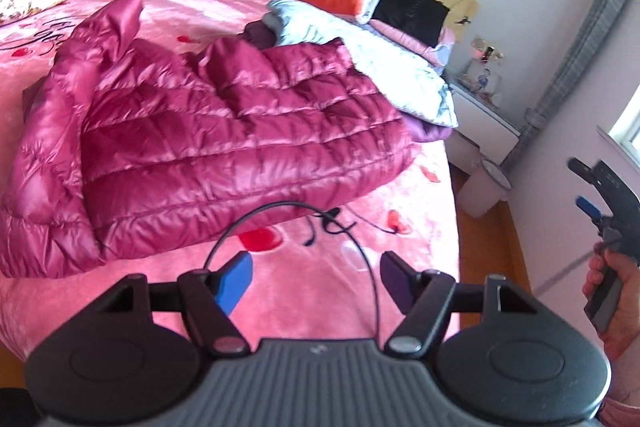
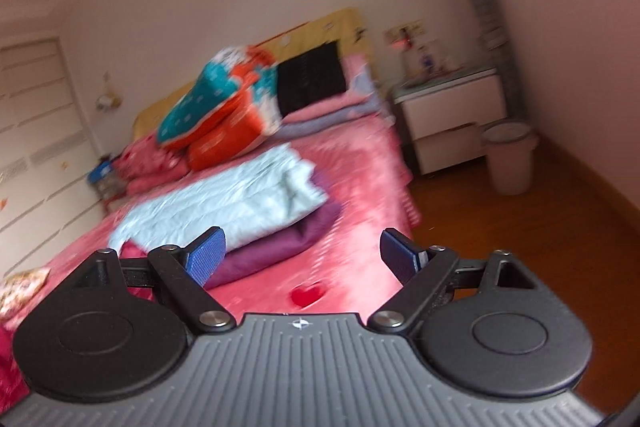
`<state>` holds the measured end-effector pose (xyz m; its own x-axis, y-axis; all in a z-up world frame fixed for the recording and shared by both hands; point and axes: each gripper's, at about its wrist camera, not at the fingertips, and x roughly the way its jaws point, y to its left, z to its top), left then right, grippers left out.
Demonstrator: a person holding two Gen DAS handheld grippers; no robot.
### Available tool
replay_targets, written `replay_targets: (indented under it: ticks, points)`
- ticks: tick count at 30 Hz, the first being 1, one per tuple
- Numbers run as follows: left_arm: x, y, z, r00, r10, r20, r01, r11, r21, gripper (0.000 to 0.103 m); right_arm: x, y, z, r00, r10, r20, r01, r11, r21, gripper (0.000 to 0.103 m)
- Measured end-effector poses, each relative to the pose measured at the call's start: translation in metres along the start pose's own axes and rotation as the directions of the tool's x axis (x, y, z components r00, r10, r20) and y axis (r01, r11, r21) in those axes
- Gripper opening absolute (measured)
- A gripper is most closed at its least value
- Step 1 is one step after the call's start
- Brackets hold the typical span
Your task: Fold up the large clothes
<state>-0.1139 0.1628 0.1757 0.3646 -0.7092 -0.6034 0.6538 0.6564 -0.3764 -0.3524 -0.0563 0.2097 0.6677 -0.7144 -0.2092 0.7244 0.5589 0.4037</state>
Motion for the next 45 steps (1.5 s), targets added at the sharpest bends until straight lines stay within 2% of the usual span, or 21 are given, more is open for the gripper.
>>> replay_targets:
  ticks: [4, 7, 10, 13, 17, 19, 22, 25, 30, 32, 34, 40, 42, 45]
  points:
    - [-0.013, -0.019, -0.003, 1.0, -0.019, 0.01, 0.019, 1.0, 0.024, 0.072, -0.04, -0.052, 0.016, 0.99, -0.1, 0.097, 0.091, 0.992, 0.092, 0.103]
    - [-0.022, -0.033, -0.008, 0.999, -0.039, 0.008, 0.038, 0.999, 0.038, 0.072, -0.065, -0.079, 0.024, 0.976, -0.15, 0.158, 0.124, 0.979, 0.165, 0.103]
    - [-0.031, -0.043, -0.013, 0.999, -0.045, 0.012, 0.045, 0.998, 0.054, 0.074, -0.086, -0.1, 0.03, 0.967, -0.163, 0.194, 0.119, 0.968, 0.222, 0.103]
    - [-0.034, -0.045, -0.017, 0.999, -0.03, 0.021, 0.029, 0.998, 0.055, 0.075, -0.089, -0.099, 0.034, 0.97, -0.135, 0.203, 0.088, 0.97, 0.226, 0.103]
    - [-0.031, -0.028, -0.014, 0.998, 0.041, 0.037, -0.042, 0.999, 0.027, 0.075, -0.073, -0.078, 0.03, 0.981, -0.061, 0.182, 0.032, 0.987, 0.157, 0.103]
    - [-0.026, -0.013, -0.011, 0.992, 0.109, 0.058, -0.111, 0.994, 0.024, 0.075, -0.058, -0.065, 0.022, 0.99, -0.007, 0.142, -0.011, 0.992, 0.126, 0.103]
    - [-0.02, 0.016, -0.002, 0.97, 0.22, 0.1, -0.22, 0.975, -0.004, 0.075, -0.03, -0.043, 0.002, 0.995, 0.083, 0.054, -0.087, 0.994, 0.06, 0.103]
    - [-0.016, 0.048, 0.008, 0.928, 0.342, 0.148, -0.339, 0.94, -0.045, 0.075, 0.004, -0.017, -0.024, 0.984, 0.17, -0.061, -0.17, 0.985, 0.01, 0.103]
    - [-0.008, 0.096, 0.025, 0.875, 0.449, 0.179, -0.43, 0.892, -0.136, 0.075, 0.068, 0.022, -0.061, 0.925, 0.297, -0.237, -0.301, 0.953, 0.021, 0.103]
    - [-0.003, 0.111, 0.03, 0.863, 0.473, 0.178, -0.449, 0.879, -0.161, 0.075, 0.097, 0.034, -0.075, 0.897, 0.33, -0.295, -0.328, 0.943, 0.055, 0.103]
    - [0.002, 0.121, 0.034, 0.853, 0.491, 0.178, -0.463, 0.868, -0.179, 0.075, 0.119, 0.041, -0.092, 0.858, 0.374, -0.353, -0.352, 0.927, 0.126, 0.103]
    - [0.023, 0.146, 0.043, 0.84, 0.522, 0.149, -0.484, 0.845, -0.228, 0.075, 0.176, 0.067, -0.14, 0.731, 0.511, -0.453, -0.365, 0.853, 0.372, 0.103]
    - [0.028, 0.154, 0.045, 0.836, 0.533, 0.135, -0.49, 0.833, -0.255, 0.075, 0.189, 0.072, -0.153, 0.707, 0.528, -0.472, -0.348, 0.839, 0.418, 0.103]
    - [0.033, 0.17, 0.048, 0.836, 0.536, 0.119, -0.48, 0.819, -0.315, 0.075, 0.211, 0.076, -0.166, 0.686, 0.53, -0.498, -0.318, 0.834, 0.45, 0.103]
